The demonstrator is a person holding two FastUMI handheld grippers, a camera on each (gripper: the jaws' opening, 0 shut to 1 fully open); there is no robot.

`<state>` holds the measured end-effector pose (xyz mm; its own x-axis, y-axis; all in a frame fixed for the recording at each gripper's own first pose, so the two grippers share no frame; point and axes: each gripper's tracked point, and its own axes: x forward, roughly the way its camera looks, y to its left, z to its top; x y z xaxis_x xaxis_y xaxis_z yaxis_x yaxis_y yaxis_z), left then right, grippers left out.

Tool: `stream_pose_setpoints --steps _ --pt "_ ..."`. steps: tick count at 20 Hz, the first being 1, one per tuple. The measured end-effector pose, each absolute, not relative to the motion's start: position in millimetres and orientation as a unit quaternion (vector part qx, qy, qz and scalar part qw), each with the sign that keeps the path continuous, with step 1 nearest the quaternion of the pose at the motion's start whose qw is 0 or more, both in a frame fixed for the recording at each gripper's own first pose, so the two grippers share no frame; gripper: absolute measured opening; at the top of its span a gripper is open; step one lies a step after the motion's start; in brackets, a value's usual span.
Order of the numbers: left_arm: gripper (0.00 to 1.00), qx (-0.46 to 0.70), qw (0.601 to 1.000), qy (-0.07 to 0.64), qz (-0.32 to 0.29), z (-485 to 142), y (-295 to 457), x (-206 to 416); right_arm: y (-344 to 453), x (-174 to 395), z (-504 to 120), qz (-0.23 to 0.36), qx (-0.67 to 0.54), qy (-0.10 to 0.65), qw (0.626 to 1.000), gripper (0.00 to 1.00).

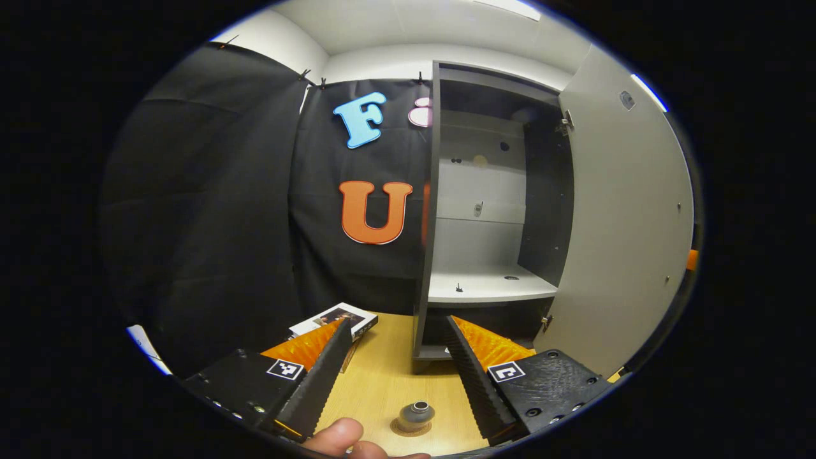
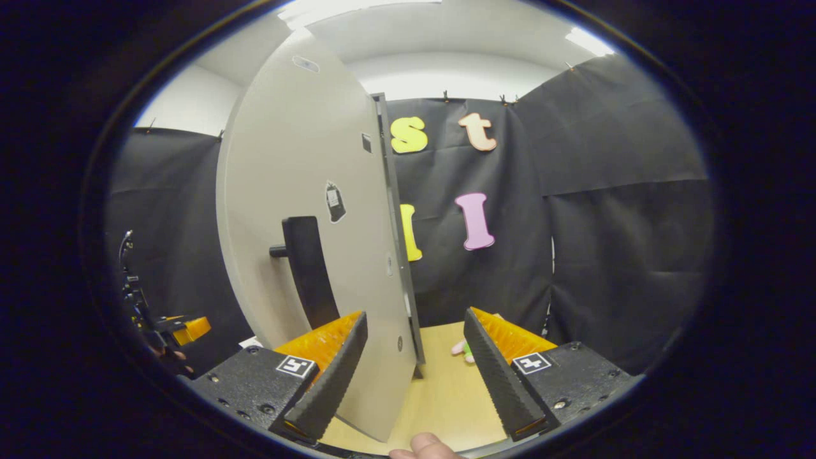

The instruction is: Open the cabinet door with the right hand, grasp the bottle in the cabinet with the left hand and place it on the coaster, then close the cabinet door with the right hand.

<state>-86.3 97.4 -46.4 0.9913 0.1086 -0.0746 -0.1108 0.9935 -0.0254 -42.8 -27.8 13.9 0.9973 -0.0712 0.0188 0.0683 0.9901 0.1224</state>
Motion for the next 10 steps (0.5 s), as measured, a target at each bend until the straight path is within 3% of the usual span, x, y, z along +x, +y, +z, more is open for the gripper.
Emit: stream_pose_setpoints --steps 9,10 --pt "0.89 0.017 0.997 0.043 0.066 -51 112 -105 20 -11 15 0.019 0.078 -0.004 0.997 0.98" --pt "0.89 0.022 0.997 0.043 0.068 -52 114 -108 27 -6 15 0.028 0.078 -0.002 0.997 0.93"
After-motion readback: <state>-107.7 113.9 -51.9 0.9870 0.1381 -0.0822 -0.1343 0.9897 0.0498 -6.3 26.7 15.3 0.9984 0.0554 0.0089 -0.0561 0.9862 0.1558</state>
